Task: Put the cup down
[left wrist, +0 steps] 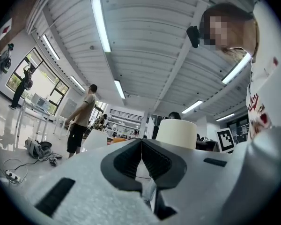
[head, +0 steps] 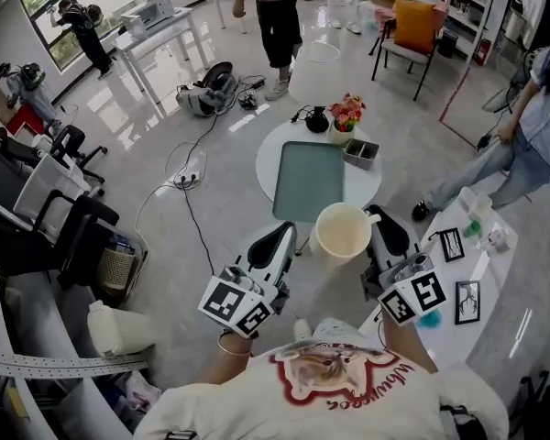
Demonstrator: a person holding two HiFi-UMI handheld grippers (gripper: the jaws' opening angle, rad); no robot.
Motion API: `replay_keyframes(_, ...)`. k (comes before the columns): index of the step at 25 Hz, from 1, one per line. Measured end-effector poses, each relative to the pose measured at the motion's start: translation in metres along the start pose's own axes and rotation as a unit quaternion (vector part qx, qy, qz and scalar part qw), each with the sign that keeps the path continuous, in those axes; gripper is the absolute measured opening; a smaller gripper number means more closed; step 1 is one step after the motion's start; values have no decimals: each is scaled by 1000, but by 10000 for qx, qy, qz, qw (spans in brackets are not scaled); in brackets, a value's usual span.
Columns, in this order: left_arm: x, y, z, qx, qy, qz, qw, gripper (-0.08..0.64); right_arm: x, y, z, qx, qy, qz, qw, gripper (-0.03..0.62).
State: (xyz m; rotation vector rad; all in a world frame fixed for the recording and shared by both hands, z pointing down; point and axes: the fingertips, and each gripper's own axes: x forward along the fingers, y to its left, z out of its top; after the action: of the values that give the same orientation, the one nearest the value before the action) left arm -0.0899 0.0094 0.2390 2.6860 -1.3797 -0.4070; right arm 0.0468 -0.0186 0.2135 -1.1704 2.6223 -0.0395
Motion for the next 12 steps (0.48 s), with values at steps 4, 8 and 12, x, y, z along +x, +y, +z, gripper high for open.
replay_keyframes(4,6,8,0,6,12,-86,10000,14,8,-6,-1,11,-10,-100,9999,49)
replay_keyframes(8,14,21,-2,-5,58,-99,9999,14,21,-11,-4,29,-9,-126,9999,49)
replay_keyframes(12,22,37,-1,2,45,-80,10000,14,40,-16,-7,24,-7,-94,10000,49)
